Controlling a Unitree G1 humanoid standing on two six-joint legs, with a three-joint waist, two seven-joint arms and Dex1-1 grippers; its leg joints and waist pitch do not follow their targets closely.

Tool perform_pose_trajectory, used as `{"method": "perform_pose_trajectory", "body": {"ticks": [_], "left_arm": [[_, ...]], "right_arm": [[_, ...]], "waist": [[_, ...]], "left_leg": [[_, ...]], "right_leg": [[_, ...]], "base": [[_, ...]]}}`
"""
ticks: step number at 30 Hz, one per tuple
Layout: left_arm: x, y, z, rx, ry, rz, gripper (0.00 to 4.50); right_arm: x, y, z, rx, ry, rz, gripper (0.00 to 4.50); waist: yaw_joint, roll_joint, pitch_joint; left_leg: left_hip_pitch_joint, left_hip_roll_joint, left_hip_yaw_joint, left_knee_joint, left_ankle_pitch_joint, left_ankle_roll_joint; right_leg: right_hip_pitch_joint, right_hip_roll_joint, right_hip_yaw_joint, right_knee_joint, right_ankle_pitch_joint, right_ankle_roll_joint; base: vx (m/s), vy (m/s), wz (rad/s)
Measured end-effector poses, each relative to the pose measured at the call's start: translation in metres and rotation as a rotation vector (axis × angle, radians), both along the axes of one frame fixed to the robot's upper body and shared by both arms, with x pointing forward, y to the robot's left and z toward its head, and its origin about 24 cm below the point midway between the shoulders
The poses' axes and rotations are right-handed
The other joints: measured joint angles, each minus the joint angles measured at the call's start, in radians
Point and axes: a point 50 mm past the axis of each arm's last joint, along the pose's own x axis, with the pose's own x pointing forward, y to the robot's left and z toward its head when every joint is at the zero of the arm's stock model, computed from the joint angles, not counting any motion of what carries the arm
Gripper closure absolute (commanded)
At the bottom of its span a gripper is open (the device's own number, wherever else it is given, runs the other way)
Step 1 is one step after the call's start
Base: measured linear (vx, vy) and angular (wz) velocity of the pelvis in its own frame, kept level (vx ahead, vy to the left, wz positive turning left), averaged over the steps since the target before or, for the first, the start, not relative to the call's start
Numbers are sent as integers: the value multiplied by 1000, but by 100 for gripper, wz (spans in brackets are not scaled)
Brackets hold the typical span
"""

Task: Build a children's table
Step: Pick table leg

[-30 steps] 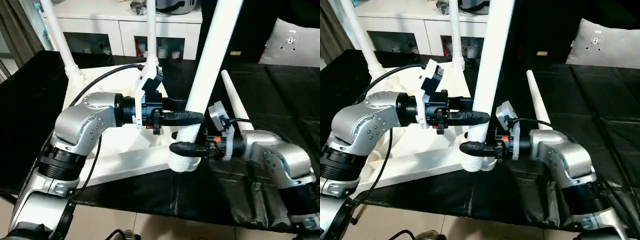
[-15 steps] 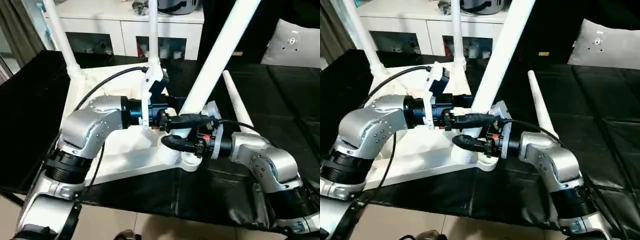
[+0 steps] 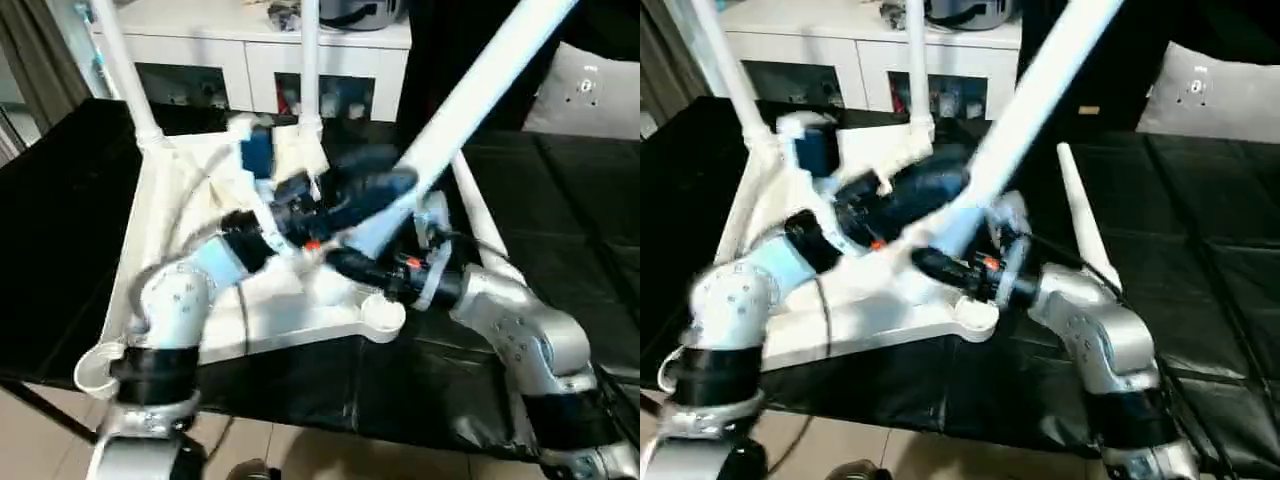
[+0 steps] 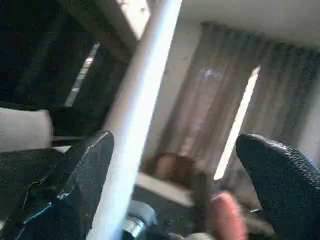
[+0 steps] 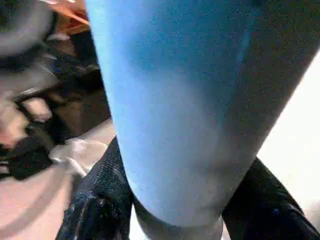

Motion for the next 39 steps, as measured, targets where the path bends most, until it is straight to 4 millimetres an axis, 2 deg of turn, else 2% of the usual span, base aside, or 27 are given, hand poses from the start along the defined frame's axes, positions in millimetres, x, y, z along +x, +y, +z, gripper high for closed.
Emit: {"method": "perform_pose_trajectory", "body": {"ticks": [3,7,9,14,16,17,21,25,28,36,38,39], "left_arm": [[1,17,-16,129,21,101,0],[-1,28,-35,442,-48,176,0],[-3,31,-47,561,-55,186,0],[-12,26,-72,713,-74,181,0],[-17,23,-83,748,-57,161,0],[-20,22,-87,756,-45,151,18],[-20,22,-103,824,-21,143,36],[-21,26,-115,870,-63,121,74],[-23,28,-119,889,-62,93,94],[-20,33,-125,917,-18,69,158],[-21,32,-128,921,-6,56,161],[-21,31,-128,922,-6,51,179]], "right_arm": [[4,-13,-1,-53,-6,-86,261],[1,-20,-6,-102,1,-166,261],[2,-22,-8,-133,6,-206,261],[1,-24,-5,-178,4,-254,261],[1,-24,-3,-194,-20,-261,261],[0,-24,-2,-197,-33,-262,261],[-1,-20,-1,-239,-77,-277,261],[-4,-19,-2,-250,-60,-263,261],[-9,-18,0,-207,-79,-181,261],[-14,-19,-2,-183,-96,-166,261],[-15,-17,-1,-163,-92,-148,261],[-16,-17,-1,-156,-88,-139,261]], "waist": [[-11,0,0],[-16,0,0],[-17,0,0],[-16,0,0],[-16,-1,0],[-16,-1,0],[-17,-1,0],[-17,-1,0],[-17,-1,0],[-17,0,0],[-19,0,0],[-18,0,0]], "left_leg": [[0,0,0,-2,1,-1],[0,0,0,-3,1,-1],[0,0,0,-4,1,-1],[1,0,0,-4,1,-1],[0,0,0,-4,1,-1],[1,-1,0,-4,1,-1],[1,-1,0,-4,1,-2],[1,-1,0,-4,1,-2],[1,-1,0,-4,1,-2],[1,-1,0,-5,1,-2],[2,-1,0,-5,1,-2],[2,-1,0,-5,1,-2]], "right_leg": [[-1,0,0,0,0,1],[-1,1,0,-1,-1,1],[-1,0,1,-1,-1,1],[-1,0,1,-1,-1,1],[-1,0,1,-1,-1,1],[-1,0,1,-1,-1,1],[-1,0,1,-1,-1,1],[-1,0,1,-1,-1,1],[-1,0,1,-1,-1,1],[-1,0,2,-1,0,1],[-1,0,2,-1,0,1],[-1,0,1,-1,0,1]], "base": [[0,0,0],[0,0,0],[0,0,0],[0,0,0],[0,0,0],[0,0,0],[0,0,0],[0,0,0],[0,0,0],[0,0,0],[0,0,0],[0,0,0]]}}
